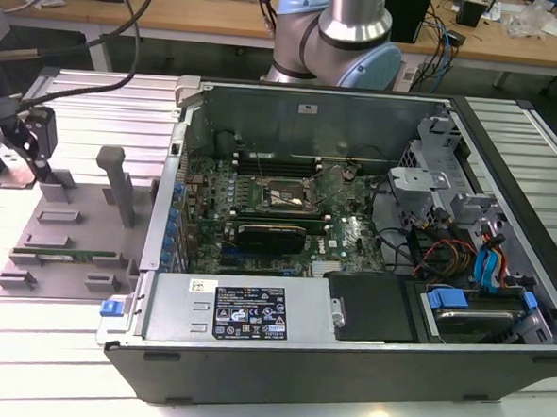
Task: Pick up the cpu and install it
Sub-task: 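Pick up the cpu and move it towards the insertion slot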
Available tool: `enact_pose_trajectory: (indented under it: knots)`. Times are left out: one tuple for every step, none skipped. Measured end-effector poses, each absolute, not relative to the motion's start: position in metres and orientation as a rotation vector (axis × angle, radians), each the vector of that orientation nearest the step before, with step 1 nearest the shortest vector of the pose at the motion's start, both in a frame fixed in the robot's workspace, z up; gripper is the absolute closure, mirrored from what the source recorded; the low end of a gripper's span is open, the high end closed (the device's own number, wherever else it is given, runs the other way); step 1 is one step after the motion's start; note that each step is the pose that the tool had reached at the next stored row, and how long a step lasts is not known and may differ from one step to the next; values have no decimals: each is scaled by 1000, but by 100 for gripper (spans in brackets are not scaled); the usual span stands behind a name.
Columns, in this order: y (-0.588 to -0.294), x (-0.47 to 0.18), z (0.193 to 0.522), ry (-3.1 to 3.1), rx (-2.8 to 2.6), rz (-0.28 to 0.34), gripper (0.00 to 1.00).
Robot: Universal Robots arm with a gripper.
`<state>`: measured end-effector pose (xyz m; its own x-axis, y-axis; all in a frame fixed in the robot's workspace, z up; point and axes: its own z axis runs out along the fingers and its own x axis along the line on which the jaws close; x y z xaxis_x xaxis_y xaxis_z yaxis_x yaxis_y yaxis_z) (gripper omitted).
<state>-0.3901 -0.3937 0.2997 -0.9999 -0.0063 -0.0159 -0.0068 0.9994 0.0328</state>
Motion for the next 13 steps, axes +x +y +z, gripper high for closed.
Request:
enact_pose_trajectory:
  knots:
    - [-393,-390,305,3125,-10,51,45]
    - [-393,-390,309,3125,-10,51,45]
    - [-393,-390,313,3125,-10,51,45]
    - [-393,-390,316,3125,-10,51,45]
    - [-392,-390,319,3125,-10,51,45]
    - [-392,-390,321,3125,-10,51,45]
    - [-392,-390,324,3125,-10,51,45]
    - [-392,-390,326,3125,-10,51,45]
    - [-392,-390,328,3125,-10,51,45]
    - [-392,-390,333,3125,-10,51,45]
    - [-392,-390,335,3125,-10,51,45]
    - [-391,-390,339,3126,-10,51,45]
    - [-391,-390,341,3125,-10,51,45]
